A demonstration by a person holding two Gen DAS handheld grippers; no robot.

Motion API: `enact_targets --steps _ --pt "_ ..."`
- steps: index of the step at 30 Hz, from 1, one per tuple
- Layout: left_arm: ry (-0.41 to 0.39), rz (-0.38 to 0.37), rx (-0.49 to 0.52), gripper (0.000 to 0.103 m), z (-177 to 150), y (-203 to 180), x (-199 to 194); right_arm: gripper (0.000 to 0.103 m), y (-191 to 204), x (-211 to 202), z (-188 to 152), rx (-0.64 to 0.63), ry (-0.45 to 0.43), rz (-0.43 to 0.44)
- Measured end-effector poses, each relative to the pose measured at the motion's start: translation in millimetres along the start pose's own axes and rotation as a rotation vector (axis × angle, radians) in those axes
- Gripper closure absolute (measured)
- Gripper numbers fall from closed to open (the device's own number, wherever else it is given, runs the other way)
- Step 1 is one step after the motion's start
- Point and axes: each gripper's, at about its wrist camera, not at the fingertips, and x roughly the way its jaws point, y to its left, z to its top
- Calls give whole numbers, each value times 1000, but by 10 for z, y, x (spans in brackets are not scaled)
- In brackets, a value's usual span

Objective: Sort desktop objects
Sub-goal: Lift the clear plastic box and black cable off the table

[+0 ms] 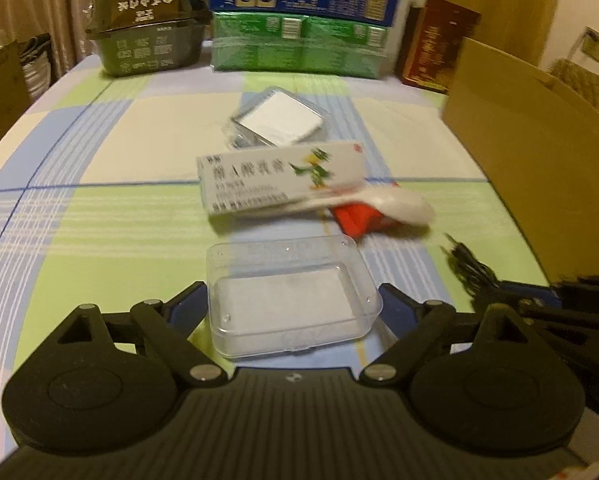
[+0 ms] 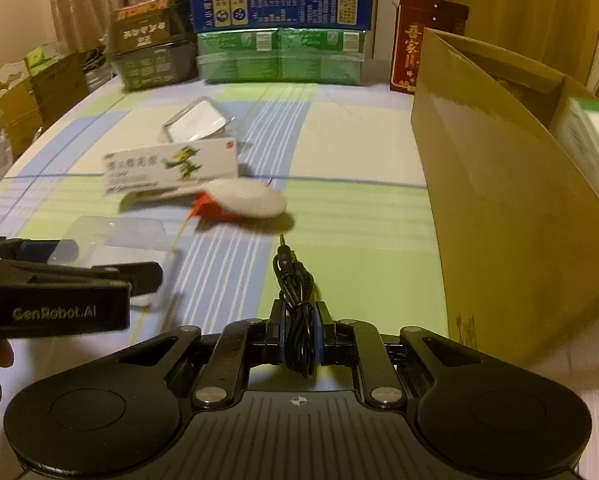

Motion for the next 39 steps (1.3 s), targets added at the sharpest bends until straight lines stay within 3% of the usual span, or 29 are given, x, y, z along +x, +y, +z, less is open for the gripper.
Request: enact_targets --steps 6,12,19,39 --pt "15 -60 59 14 -268 -39 -295 93 15 -276 -226 7 3 20" --pt "8 -29 37 11 -372 -28 -387 92 20 -323 -282 -8 1 21" --pt "-20 -3 43 10 -397 -89 -385 84 45 -248 -323 -47 13 18" --pt "-22 32 10 10 -434 -59 -281 87 58 -166 -269 -53 -19 31"
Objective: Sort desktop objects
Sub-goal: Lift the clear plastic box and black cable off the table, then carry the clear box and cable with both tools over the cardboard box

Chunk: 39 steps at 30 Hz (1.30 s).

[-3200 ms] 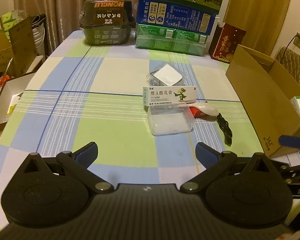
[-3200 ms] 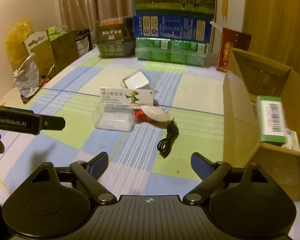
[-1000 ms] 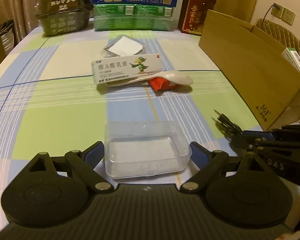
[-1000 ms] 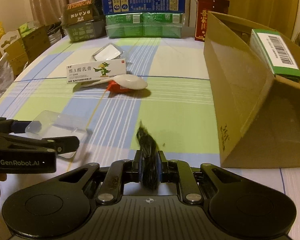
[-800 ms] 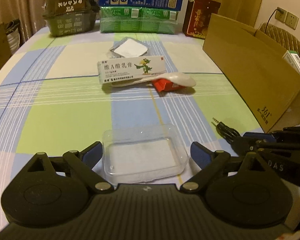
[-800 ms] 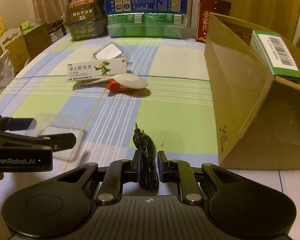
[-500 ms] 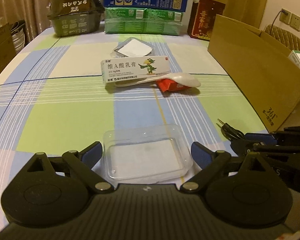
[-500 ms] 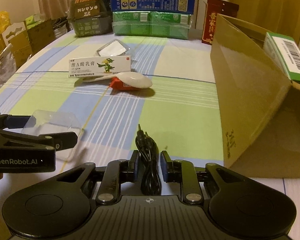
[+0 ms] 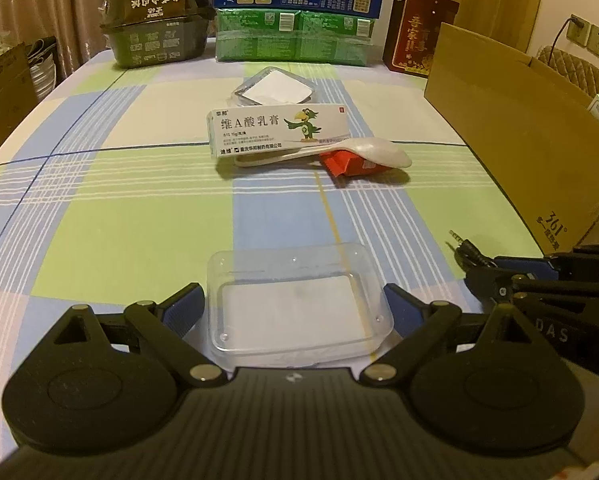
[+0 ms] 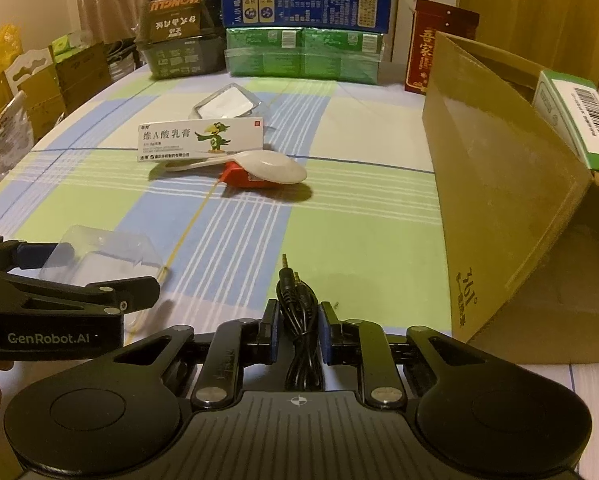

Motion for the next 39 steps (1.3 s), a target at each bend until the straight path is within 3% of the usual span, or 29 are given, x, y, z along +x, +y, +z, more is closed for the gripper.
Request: enact_targets --steps 8,22,39 --pt "7 26 15 17 -16 -37 20 87 -17 -5 0 17 0 0" --pt "-41 22 30 18 20 -85 -119 87 -37 -167 33 21 -51 -9" --pt "-126 -39 58 18 279 -456 -660 87 -262 -995 367 51 -192 -60"
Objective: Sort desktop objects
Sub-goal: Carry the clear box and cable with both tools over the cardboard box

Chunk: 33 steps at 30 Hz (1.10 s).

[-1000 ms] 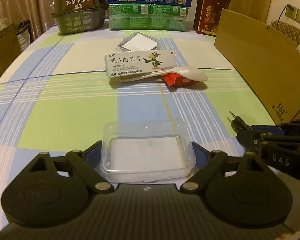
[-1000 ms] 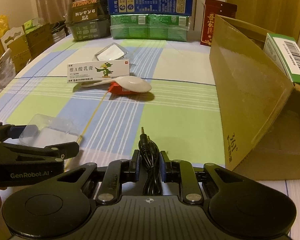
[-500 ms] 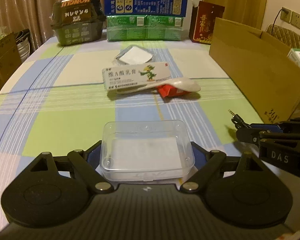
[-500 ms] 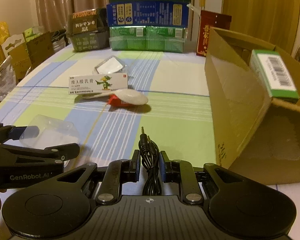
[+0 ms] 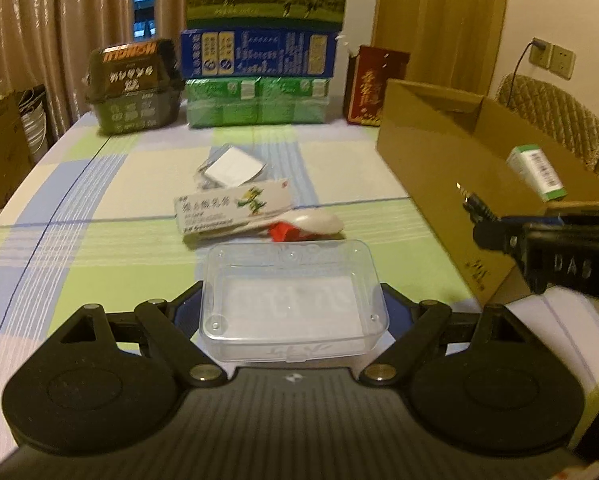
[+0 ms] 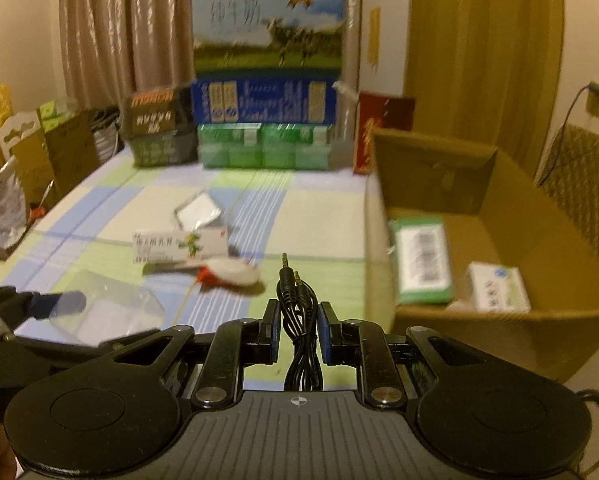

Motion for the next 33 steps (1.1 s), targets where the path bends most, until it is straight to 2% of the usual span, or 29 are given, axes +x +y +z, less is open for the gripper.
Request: enact_targets --steps 6,17,27,33 --pt "-47 -35 41 18 233 -236 -147 87 -208 -196 174 7 -42 -38" --pt "-90 -104 106 18 550 -685 -250 87 -696 -454 289 68 -91 -93" --pt "-113 -189 188 18 806 -1260 -248 87 -1256 -569 376 97 -95 -152" --pt "-120 -235 201 18 1006 -1557 -169 87 -1560 -549 415 114 -79 -166"
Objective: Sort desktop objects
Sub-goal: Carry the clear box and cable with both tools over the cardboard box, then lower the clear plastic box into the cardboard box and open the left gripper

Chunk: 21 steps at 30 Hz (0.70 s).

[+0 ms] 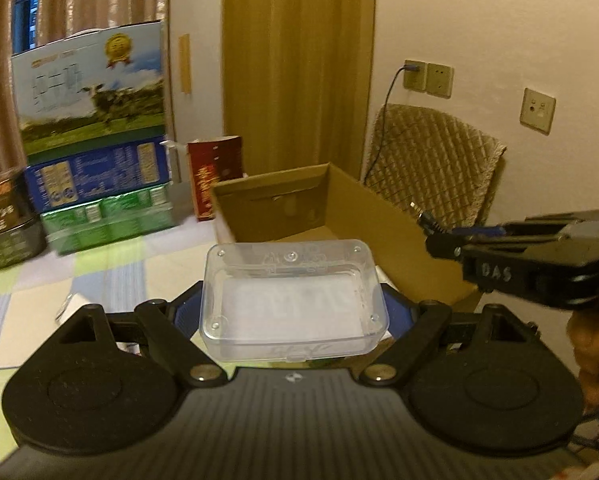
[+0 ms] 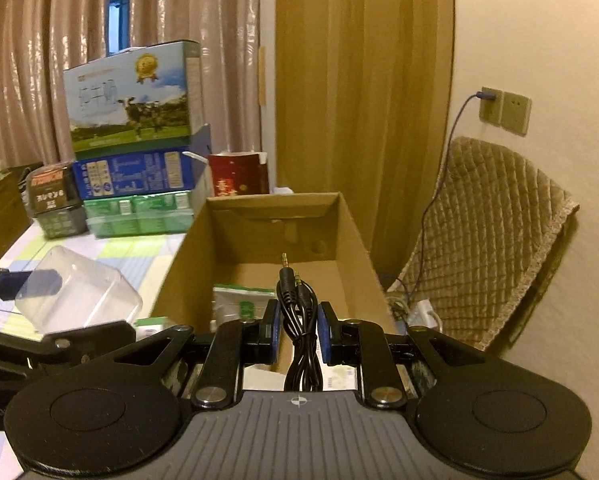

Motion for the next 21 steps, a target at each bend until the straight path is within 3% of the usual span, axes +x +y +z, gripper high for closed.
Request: enact_targets --steps 21 --pt "24 -54 11 18 316 -301 492 87 -440 246 126 74 30 11"
